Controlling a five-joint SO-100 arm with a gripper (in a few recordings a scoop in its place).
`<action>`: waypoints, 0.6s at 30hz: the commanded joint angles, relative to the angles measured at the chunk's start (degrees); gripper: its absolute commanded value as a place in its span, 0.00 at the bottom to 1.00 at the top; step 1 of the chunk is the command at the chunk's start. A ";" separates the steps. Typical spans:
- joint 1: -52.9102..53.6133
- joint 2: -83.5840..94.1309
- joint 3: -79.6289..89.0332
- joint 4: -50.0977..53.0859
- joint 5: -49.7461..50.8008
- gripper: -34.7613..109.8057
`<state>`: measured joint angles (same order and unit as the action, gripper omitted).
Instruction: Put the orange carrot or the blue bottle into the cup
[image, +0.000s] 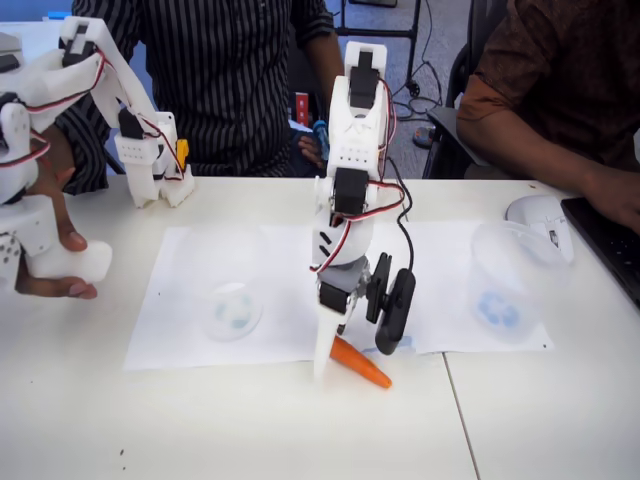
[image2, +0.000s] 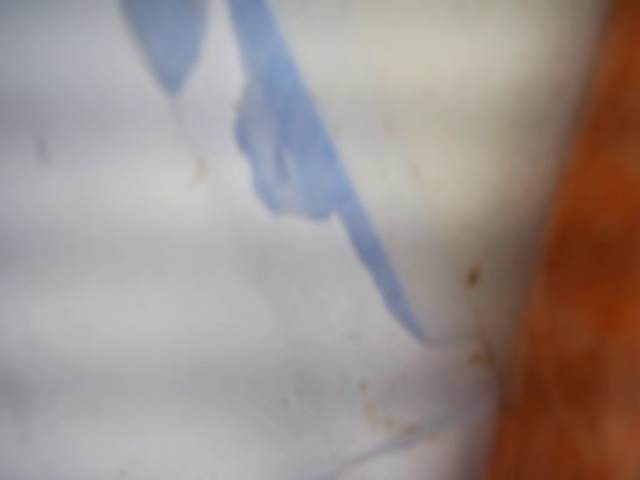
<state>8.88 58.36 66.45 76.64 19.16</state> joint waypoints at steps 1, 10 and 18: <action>0.97 3.34 -4.75 -0.09 0.09 0.57; 1.67 3.34 -4.75 -0.09 0.53 0.57; 2.29 3.34 -4.75 -0.09 0.35 0.57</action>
<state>10.46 58.36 66.45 76.64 19.16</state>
